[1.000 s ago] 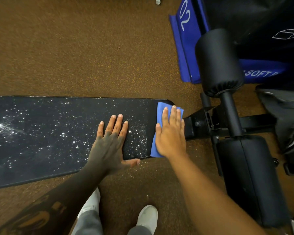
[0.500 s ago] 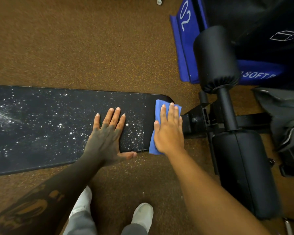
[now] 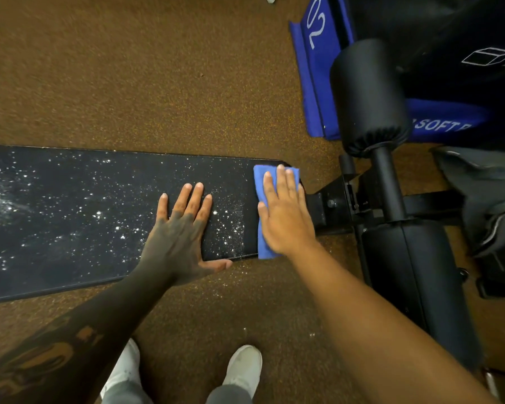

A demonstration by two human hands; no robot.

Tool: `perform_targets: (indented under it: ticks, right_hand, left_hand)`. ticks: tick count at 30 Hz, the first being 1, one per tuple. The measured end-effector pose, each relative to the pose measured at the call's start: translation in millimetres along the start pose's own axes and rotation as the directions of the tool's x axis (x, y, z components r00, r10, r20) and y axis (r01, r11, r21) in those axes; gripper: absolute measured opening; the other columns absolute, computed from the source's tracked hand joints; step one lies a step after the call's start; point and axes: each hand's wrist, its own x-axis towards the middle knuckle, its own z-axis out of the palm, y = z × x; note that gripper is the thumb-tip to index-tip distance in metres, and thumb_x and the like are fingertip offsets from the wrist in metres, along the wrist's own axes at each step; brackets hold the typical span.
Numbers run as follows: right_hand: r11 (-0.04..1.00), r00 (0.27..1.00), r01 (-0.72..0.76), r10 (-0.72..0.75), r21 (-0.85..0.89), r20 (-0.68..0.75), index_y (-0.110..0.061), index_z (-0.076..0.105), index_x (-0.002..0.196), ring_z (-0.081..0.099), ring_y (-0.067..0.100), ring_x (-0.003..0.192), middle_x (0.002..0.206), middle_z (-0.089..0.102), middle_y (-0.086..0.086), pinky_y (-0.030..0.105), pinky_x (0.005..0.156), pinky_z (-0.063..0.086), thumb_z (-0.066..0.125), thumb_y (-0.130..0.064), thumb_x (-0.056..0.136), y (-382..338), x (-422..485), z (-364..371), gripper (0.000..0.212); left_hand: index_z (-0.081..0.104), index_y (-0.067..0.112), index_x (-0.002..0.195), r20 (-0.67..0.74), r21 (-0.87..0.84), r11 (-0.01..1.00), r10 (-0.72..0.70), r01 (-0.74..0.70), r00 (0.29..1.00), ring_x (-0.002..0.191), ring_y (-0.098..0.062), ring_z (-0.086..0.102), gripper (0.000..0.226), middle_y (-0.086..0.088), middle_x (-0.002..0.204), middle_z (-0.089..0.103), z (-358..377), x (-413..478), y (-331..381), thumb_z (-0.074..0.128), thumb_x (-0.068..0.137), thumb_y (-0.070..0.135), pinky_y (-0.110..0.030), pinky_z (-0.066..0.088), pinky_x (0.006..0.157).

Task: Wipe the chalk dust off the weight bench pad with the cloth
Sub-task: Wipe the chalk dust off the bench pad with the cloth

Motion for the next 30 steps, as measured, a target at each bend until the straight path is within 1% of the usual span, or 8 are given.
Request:
perform_targets:
  ticks: [2, 3, 10, 13, 17, 22, 26, 30]
  right_hand:
    - [0.996, 0.995, 0.092, -0.091, -0.017, 0.044, -0.016, 0.007, 0.158, -0.012, 0.024, 0.152, 0.166, -0.007, 0.009, 0.046, 0.123, 0.001, 0.031, -0.032, 0.104, 4, -22, 2, 0.062]
    - [0.994, 0.993, 0.104, -0.102, -0.029, 0.059, -0.016, 0.008, 0.158, -0.012, 0.024, 0.152, 0.166, -0.007, 0.008, 0.046, 0.123, 0.003, 0.031, -0.033, 0.104, 7, -25, 2, 0.062]
    - [0.999, 0.999, -0.025, 0.026, -0.036, 0.035, -0.018, 0.004, 0.158, -0.011, 0.026, 0.152, 0.166, -0.009, 0.011, 0.046, 0.123, 0.001, 0.027, -0.034, 0.105, -12, 43, -5, 0.060]
    - [0.999, 0.999, -0.032, 0.033, -0.030, 0.036, -0.017, 0.005, 0.158, -0.011, 0.026, 0.152, 0.166, -0.007, 0.012, 0.047, 0.122, -0.001, 0.026, -0.034, 0.105, -21, 63, -6, 0.059]
    - [0.999, 1.000, 0.020, -0.019, -0.037, 0.017, -0.017, 0.005, 0.158, -0.011, 0.027, 0.152, 0.166, -0.008, 0.011, 0.049, 0.123, 0.001, 0.030, -0.034, 0.104, -25, 23, 0, 0.062]
    - [0.998, 0.997, 0.034, -0.031, -0.044, 0.066, -0.018, 0.001, 0.158, -0.014, 0.026, 0.152, 0.166, -0.011, 0.011, 0.049, 0.123, -0.001, 0.030, -0.036, 0.103, -38, -25, 8, 0.064]
    - [0.998, 0.999, 0.012, -0.009, -0.058, 0.048, -0.020, -0.001, 0.158, -0.015, 0.026, 0.152, 0.165, -0.013, 0.011, 0.048, 0.122, -0.003, 0.026, -0.038, 0.104, -43, 3, 6, 0.063]
    - [0.998, 0.999, 0.026, -0.024, -0.056, 0.034, -0.019, 0.002, 0.158, -0.012, 0.027, 0.152, 0.166, -0.009, 0.012, 0.049, 0.121, -0.002, 0.026, -0.038, 0.104, -50, 52, 1, 0.062]
  left_hand:
    - [-0.005, 0.009, 0.158, 0.010, -0.003, 1.000, 0.002, -0.002, 1.000, 0.154, -0.030, -0.014, 0.134, -0.014, 0.166, -0.015, -1, 1, 0, 0.017, 0.065, 0.103, -0.061, 0.000, 0.123]
    - [-0.004, 0.009, 0.158, 0.006, -0.003, 1.000, 0.001, -0.001, 1.000, 0.154, -0.030, -0.014, 0.134, -0.014, 0.166, -0.015, -1, 0, 0, 0.017, 0.064, 0.103, -0.061, 0.001, 0.124]
    - [-0.005, 0.010, 0.158, -0.007, -0.018, 1.000, 0.001, -0.001, 1.000, 0.154, -0.030, -0.015, 0.133, -0.013, 0.167, -0.015, -1, 0, 0, 0.018, 0.065, 0.103, -0.061, 0.000, 0.124]
    - [-0.005, 0.010, 0.157, -0.019, -0.028, 1.000, 0.003, -0.003, 1.000, 0.154, -0.029, -0.015, 0.133, -0.013, 0.167, -0.014, -1, 0, -1, 0.020, 0.065, 0.103, -0.060, -0.001, 0.124]
    - [-0.003, 0.009, 0.158, -0.014, -0.025, 1.000, -0.001, 0.001, 1.000, 0.155, -0.028, -0.014, 0.135, -0.013, 0.167, -0.014, -1, -2, -2, 0.019, 0.064, 0.103, -0.059, 0.000, 0.124]
    - [0.003, 0.007, 0.159, -0.009, -0.033, 0.999, 0.012, -0.013, 1.000, 0.155, -0.028, -0.009, 0.136, -0.013, 0.168, -0.009, 0, -6, -12, 0.023, 0.064, 0.104, -0.058, 0.003, 0.125]
    - [-0.002, 0.008, 0.158, 0.008, -0.018, 1.000, 0.007, -0.006, 1.000, 0.155, -0.028, -0.012, 0.137, -0.012, 0.168, -0.011, -1, -6, -13, 0.019, 0.063, 0.104, -0.060, 0.001, 0.124]
    - [-0.005, 0.008, 0.158, -0.001, -0.024, 1.000, -0.004, 0.004, 1.000, 0.155, -0.028, -0.015, 0.138, -0.013, 0.167, -0.014, -1, -7, -13, 0.019, 0.062, 0.104, -0.060, -0.001, 0.124]
